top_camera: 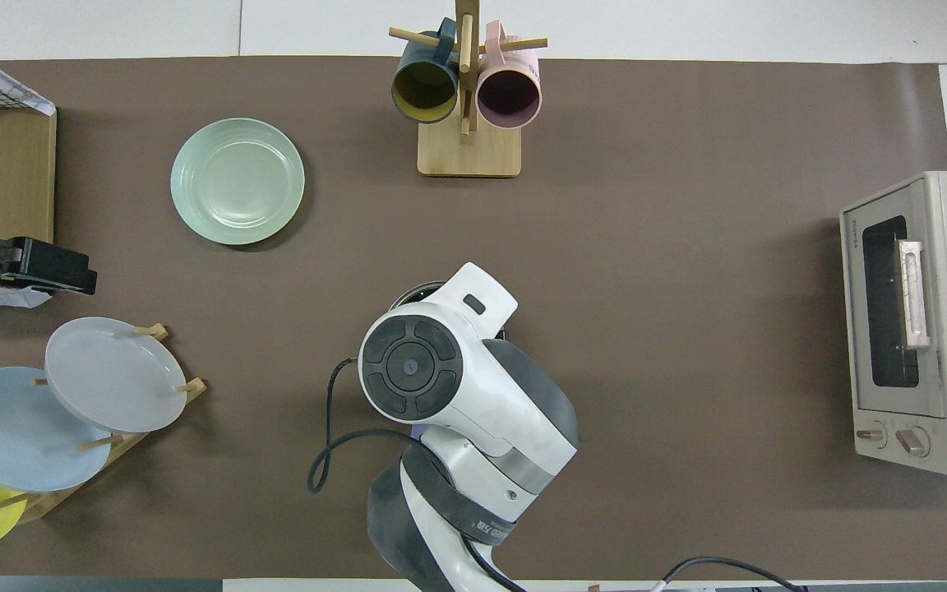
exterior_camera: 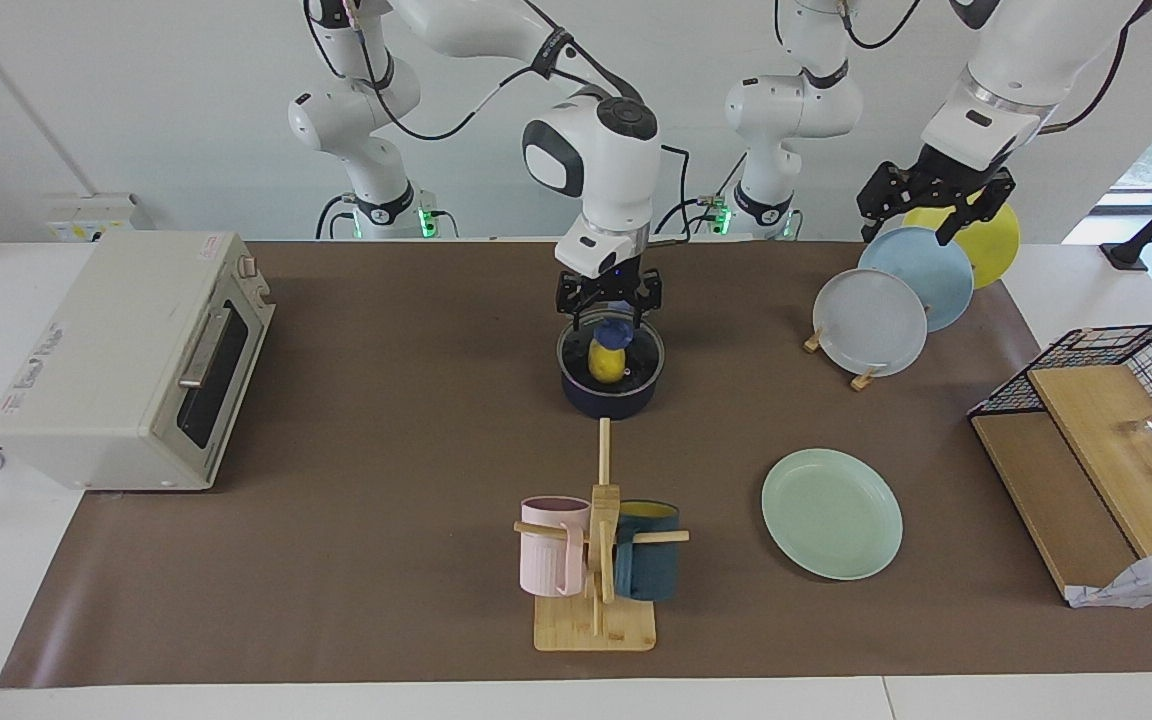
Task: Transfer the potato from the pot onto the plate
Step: 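Grasp the glass lid knob with the right gripper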
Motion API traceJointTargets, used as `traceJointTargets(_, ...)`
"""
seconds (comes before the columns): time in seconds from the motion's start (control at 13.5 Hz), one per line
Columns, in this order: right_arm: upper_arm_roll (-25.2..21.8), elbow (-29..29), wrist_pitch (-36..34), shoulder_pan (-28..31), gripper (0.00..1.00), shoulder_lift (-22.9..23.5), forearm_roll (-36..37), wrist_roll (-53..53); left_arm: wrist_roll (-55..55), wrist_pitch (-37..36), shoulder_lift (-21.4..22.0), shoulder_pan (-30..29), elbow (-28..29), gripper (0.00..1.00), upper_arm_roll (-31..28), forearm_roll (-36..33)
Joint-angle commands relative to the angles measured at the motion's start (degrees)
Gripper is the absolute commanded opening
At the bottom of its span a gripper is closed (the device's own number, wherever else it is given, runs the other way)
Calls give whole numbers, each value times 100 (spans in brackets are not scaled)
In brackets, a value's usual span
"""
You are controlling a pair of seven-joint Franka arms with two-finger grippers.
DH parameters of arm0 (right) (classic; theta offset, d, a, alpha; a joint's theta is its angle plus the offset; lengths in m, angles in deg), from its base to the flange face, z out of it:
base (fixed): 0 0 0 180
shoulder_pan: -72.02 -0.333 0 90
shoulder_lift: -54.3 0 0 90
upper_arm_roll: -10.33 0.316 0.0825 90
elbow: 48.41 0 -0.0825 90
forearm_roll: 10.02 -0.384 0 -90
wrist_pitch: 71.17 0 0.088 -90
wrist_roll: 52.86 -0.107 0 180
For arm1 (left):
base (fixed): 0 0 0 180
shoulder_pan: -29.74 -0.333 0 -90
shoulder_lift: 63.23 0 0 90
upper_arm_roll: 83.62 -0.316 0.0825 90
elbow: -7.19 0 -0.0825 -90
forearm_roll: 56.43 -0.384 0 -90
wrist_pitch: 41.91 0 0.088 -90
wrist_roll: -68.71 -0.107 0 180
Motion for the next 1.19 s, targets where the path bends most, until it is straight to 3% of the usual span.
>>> traceJointTargets(0.0,-14,-78,134,-156,100,28,104,-50,22,97,147,29,168,100,-15,43)
traceJointTargets(0.59,-14,-139,292,-122,99,72,298,-42,31,97,147,29,168,100,-15,43)
traceJointTargets(1.11,-14,-201,520,-86,81,81,298,-33,31,97,147,29,168,100,-15,43)
